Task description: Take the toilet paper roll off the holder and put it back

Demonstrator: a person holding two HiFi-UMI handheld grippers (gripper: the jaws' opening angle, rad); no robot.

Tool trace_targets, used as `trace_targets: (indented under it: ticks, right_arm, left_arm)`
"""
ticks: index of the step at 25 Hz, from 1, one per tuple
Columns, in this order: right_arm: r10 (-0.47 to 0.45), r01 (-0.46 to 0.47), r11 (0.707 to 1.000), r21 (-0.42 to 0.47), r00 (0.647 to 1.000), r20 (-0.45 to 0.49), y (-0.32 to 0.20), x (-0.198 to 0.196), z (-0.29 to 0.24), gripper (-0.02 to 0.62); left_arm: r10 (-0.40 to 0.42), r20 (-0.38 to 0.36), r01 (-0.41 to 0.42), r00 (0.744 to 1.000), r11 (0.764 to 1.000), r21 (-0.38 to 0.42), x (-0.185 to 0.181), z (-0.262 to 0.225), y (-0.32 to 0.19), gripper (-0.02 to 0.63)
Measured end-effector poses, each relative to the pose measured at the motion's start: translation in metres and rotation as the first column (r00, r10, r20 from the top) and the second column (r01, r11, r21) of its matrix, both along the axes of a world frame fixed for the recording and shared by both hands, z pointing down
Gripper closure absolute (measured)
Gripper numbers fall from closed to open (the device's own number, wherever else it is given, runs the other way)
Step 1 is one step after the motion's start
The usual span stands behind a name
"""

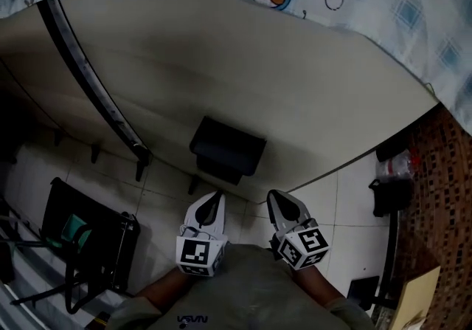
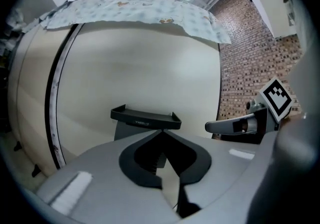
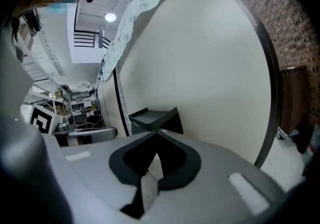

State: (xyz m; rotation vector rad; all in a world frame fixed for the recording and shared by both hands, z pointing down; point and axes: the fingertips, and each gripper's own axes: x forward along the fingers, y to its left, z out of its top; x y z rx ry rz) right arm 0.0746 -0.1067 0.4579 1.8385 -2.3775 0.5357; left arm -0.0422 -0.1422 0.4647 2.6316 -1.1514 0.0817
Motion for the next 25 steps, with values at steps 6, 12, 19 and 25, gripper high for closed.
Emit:
trace_targets:
  ticks: [6, 12, 19, 25]
  right_arm:
    - [-0.103, 0.103, 0.992, 0.077, 0.995, -0.015, 0.051, 0.037, -0.013, 0.592]
    - [-0.222, 0.222, 0.969, 0.109, 0.975, -0.013, 0.112, 0.075, -0.017, 0.592]
    - [-0.332, 0.33, 0.935, 0.131, 0.943, -0.009, 0.17, 0.096, -0.021, 0.592]
    - [-0.362, 0.358, 0.92, 0.158, 0.932, -0.002, 0.184, 0.093, -0.03, 0.592]
  left_arm:
    - [-0.135, -0.04, 0.136, 0.99, 0.99, 0.031, 0.039, -0.017, 0.049, 0.597]
    - [-0.194, 0.035, 0.192, 0.98, 0.98, 0.06, 0.088, -0.025, 0.129, 0.597]
    - [-0.319, 0.078, 0.314, 0.944, 0.947, 0.069, 0.106, -0.032, 0.205, 0.598]
    - [-0.382, 0.122, 0.372, 0.916, 0.923, 0.096, 0.094, -0.039, 0.23, 0.598]
